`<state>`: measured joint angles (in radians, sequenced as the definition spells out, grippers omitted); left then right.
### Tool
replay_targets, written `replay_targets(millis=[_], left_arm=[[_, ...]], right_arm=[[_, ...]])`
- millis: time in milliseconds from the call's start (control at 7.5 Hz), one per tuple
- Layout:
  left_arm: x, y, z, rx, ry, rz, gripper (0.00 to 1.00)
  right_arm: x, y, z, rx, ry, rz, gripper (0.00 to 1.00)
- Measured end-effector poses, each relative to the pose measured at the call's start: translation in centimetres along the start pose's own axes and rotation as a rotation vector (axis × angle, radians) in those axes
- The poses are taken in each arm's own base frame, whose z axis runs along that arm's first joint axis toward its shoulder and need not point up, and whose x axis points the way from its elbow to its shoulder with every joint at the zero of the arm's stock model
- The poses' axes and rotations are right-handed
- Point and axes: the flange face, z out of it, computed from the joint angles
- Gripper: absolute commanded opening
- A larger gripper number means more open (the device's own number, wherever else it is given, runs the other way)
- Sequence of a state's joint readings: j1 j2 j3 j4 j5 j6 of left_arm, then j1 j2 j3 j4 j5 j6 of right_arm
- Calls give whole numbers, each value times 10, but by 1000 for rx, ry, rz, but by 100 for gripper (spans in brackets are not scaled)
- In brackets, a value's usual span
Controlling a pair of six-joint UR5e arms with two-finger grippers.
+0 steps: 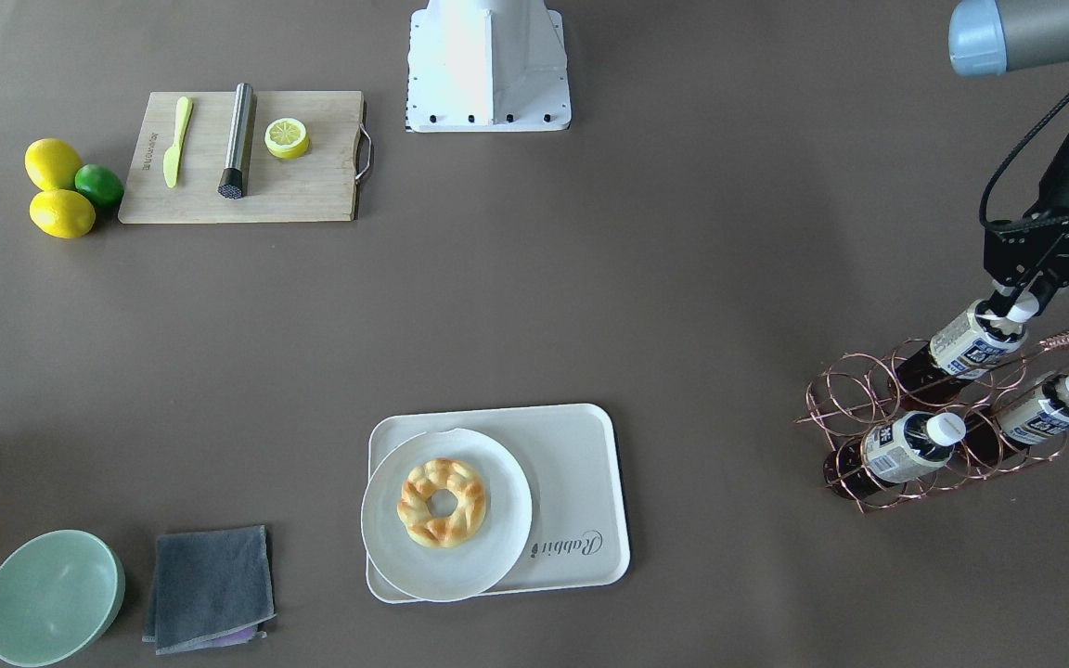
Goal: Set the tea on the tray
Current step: 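Reach the left gripper into the copper rack and grasp a tea bottle, then lift the bottle out with the left gripper and set it before the tray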
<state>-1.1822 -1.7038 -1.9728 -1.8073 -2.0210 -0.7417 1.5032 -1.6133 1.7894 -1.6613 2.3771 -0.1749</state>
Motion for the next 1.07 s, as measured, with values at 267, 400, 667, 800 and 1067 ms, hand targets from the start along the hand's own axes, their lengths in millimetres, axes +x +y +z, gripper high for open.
replay_targets(millis=[267, 400, 667, 800, 1067], left_arm=[[19, -27, -64, -2, -55, 19, 0], [34, -31, -90, -5, -64, 18, 0], [86, -29, -124, -35, -55, -2, 0], [131, -23, -128, -62, -31, -28, 0], [231, -5, -119, -132, 19, -63, 0]], right_arm=[[1, 3, 2, -4, -1, 3, 100], [2, 5, 3, -6, -3, 6, 100], [2, 9, 5, -11, -6, 9, 100], [3, 11, 5, -12, -9, 11, 100], [2, 11, 5, -11, -9, 11, 100]])
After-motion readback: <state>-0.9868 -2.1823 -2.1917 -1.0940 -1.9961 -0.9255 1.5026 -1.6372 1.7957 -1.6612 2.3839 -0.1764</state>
